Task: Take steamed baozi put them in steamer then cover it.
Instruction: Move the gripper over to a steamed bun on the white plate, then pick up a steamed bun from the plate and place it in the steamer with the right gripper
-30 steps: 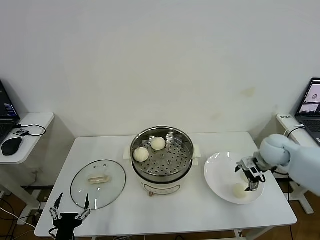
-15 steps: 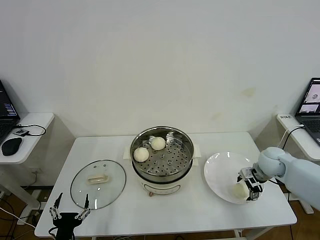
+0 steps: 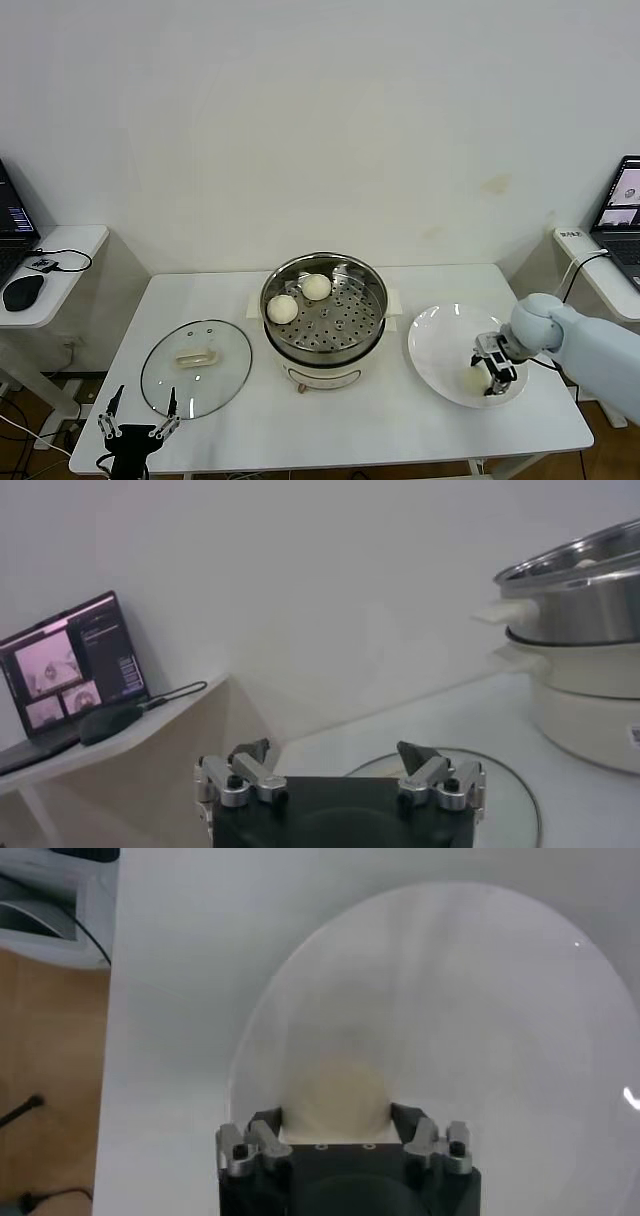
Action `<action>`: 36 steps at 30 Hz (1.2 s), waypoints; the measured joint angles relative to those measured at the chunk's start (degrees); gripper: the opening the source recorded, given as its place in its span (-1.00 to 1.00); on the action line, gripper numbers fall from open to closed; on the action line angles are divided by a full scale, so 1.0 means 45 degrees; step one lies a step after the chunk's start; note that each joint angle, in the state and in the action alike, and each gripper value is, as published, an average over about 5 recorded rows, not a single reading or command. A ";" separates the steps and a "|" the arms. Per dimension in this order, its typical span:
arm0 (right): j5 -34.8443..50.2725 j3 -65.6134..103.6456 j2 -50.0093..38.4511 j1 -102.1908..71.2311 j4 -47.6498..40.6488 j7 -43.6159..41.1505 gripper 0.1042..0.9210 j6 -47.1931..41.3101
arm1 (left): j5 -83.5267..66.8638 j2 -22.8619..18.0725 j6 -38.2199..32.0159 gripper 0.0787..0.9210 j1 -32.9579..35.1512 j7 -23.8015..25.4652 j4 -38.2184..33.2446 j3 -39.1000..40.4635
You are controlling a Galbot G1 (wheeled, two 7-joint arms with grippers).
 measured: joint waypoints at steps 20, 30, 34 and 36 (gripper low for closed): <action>0.2323 -0.1848 0.0409 0.5395 0.0368 -0.0745 0.32 -0.0364 | -0.0203 0.0161 -0.0009 0.77 -0.0118 0.0000 -0.0093 0.0023; 0.4065 -0.3168 0.2837 0.8119 0.0475 -0.0458 0.34 -0.0658 | -0.0343 0.0241 -0.0021 0.77 -0.0025 -0.0006 -0.0052 -0.0148; 0.4583 -0.3689 0.4075 0.8521 0.0373 -0.0272 0.34 -0.0387 | -0.0433 0.0236 -0.0033 0.77 0.0031 -0.0008 -0.0030 -0.0257; 0.4727 -0.3941 0.4674 0.8615 0.0255 -0.0194 0.34 -0.0109 | -0.0478 0.0222 -0.0038 0.77 0.0058 -0.0009 -0.0041 -0.0322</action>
